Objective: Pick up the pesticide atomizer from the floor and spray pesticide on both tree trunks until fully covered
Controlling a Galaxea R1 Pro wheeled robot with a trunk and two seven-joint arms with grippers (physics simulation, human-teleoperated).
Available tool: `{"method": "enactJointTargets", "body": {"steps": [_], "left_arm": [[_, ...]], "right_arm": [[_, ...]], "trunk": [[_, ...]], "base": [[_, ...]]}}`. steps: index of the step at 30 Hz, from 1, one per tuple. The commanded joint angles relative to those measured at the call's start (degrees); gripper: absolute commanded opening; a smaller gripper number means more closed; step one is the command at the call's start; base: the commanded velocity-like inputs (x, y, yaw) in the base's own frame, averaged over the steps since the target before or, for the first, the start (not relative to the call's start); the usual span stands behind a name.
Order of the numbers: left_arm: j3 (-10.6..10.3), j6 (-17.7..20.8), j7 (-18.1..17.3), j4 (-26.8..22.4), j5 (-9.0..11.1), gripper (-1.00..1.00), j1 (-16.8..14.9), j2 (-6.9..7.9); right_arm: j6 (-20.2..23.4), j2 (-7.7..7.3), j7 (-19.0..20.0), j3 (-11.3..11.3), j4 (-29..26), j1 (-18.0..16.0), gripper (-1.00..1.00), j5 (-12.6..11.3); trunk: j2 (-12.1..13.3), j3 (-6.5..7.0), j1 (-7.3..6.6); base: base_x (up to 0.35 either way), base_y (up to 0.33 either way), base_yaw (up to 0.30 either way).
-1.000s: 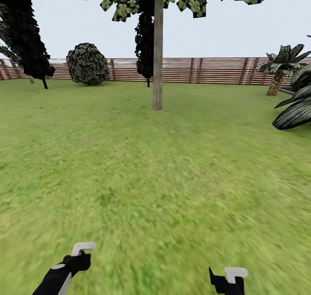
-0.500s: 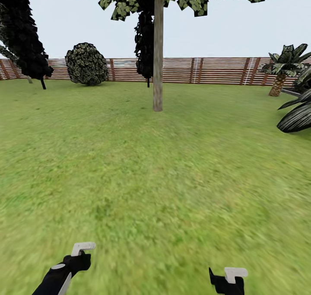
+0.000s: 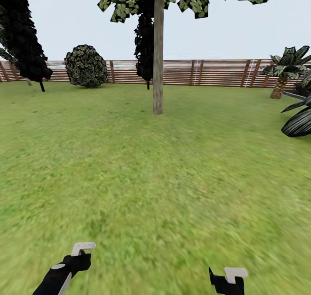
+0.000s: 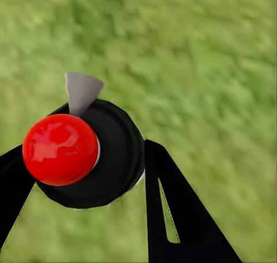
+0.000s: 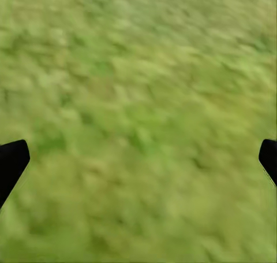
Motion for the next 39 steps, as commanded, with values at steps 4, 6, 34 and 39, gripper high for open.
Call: {"method": "enactJointTargets", "body": {"steps": [4,6,34,39], "left_arm": [[0.1,0.3,-0.4,-0.1,-0.2,-1.0,0.0,-0.03],[0.2,0.3,-0.4,-0.1,-0.1,-1.0,0.0,-0.03],[0.1,0.3,-0.4,-0.2,-0.2,-1.0,0.0,0.02],[0.0,0.3,-0.4,-0.2,-0.2,-1.0,0.0,0.01]], "right_arm": [[-0.2,0.03,0.0,-0.4,0.1,0.0,1.0,0.5],[-0.2,0.02,0.0,-0.4,0.1,-0.1,1.0,0.5],[-0.2,0.07,0.0,-0.4,0.1,0.0,1.0,0.5],[-0.2,0.08,0.0,-0.4,0.1,0.0,1.0,0.5]], "trunk": [[0.0,-0.05,0.02],[0.0,-0.05,0.02],[0.0,-0.05,0.02],[0.0,-0.05,0.02]], "base": [[0.344,0.0,0.0],[0.344,0.0,0.0],[0.344,0.0,0.0],[0.344,0.0,0.0]]}}
